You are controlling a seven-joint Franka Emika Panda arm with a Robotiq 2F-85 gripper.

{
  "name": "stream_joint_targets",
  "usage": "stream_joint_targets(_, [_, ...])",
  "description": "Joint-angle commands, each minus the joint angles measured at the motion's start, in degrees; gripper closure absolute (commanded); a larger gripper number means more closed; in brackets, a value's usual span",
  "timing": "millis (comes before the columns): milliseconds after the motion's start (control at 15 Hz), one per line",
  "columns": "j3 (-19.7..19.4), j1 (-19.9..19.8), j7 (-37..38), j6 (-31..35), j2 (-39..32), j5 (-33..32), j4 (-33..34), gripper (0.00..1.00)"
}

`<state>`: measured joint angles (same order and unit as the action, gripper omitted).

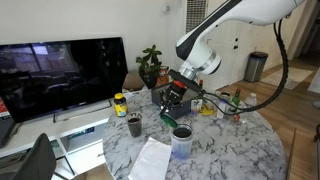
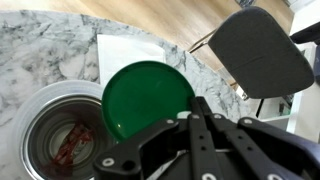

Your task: Move the white and blue cup to the left, put the tomato ketchup on the green lid and then put the ketchup in the cup

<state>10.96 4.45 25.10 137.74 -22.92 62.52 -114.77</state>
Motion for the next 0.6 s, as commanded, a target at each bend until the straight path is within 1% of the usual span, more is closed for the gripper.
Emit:
stream_joint_targets(0, [-1.7, 0.1, -3.3, -4.5, 0.1, 3.7, 0.0, 1.0])
stream_joint_targets(133, [-3.9, 1.7, 0.4, -3.5, 2.6, -0.5, -1.8, 1.0])
stream_joint_targets(267, [-6.2, 3.0, 3.9, -1.2, 5.8, -5.9, -3.9, 1.0])
stream_joint_targets(333, [-7.7, 3.5, 6.1, -0.1, 7.2, -10.3, -5.2, 1.0])
stream_joint_targets(533, [-10.6, 3.4, 11.1, 1.8, 9.3, -20.6, -7.6, 1.0])
